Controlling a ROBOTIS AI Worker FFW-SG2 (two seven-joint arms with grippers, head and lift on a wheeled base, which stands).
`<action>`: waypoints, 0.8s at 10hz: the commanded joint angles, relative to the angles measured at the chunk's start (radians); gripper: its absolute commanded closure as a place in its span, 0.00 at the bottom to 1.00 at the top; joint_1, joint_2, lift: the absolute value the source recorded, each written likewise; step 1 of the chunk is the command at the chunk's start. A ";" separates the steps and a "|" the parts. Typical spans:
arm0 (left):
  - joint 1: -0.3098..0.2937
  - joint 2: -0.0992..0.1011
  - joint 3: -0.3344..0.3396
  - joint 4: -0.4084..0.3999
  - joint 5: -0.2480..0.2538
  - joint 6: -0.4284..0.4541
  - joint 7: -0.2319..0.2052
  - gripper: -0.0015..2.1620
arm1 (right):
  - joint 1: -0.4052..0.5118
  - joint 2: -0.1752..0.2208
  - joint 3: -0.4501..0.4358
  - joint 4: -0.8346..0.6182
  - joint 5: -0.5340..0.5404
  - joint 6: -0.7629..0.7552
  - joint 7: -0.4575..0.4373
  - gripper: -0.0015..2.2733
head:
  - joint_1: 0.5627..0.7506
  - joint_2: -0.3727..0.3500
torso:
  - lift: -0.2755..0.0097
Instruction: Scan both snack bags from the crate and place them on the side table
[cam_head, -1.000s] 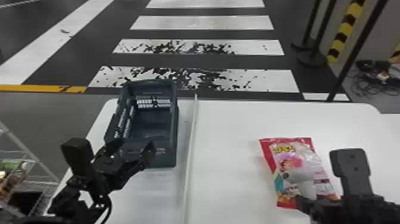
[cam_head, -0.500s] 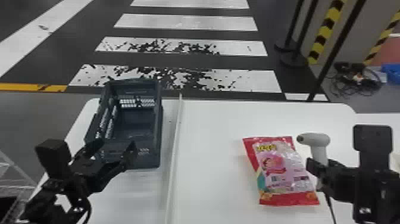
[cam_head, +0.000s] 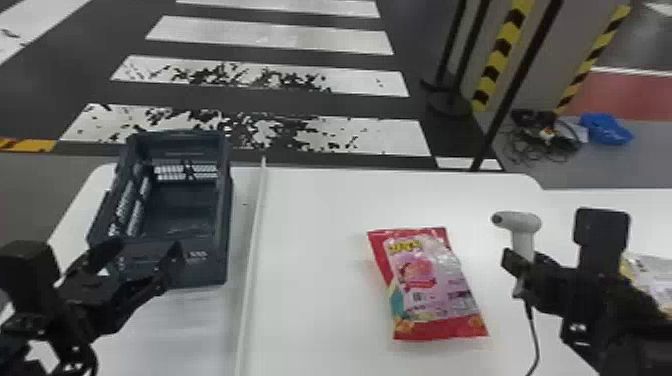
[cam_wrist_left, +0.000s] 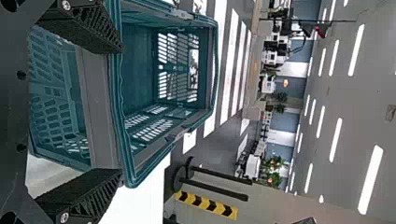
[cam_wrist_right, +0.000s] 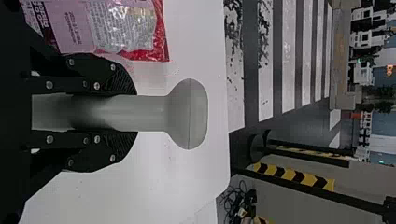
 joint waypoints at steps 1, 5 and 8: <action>0.000 0.000 0.001 0.001 0.000 0.000 0.000 0.04 | -0.029 -0.014 -0.039 0.065 0.001 -0.034 0.002 0.99 | 0.70 0.34 | 0.63; 0.000 0.000 0.001 0.001 0.000 0.000 0.000 0.04 | -0.109 -0.035 -0.106 0.238 0.018 -0.123 0.018 0.99 | 0.70 0.25 | 0.63; 0.003 0.002 0.001 -0.001 0.001 0.000 0.000 0.04 | -0.160 -0.078 -0.123 0.392 0.022 -0.166 0.025 0.99 | 0.70 0.20 | 0.63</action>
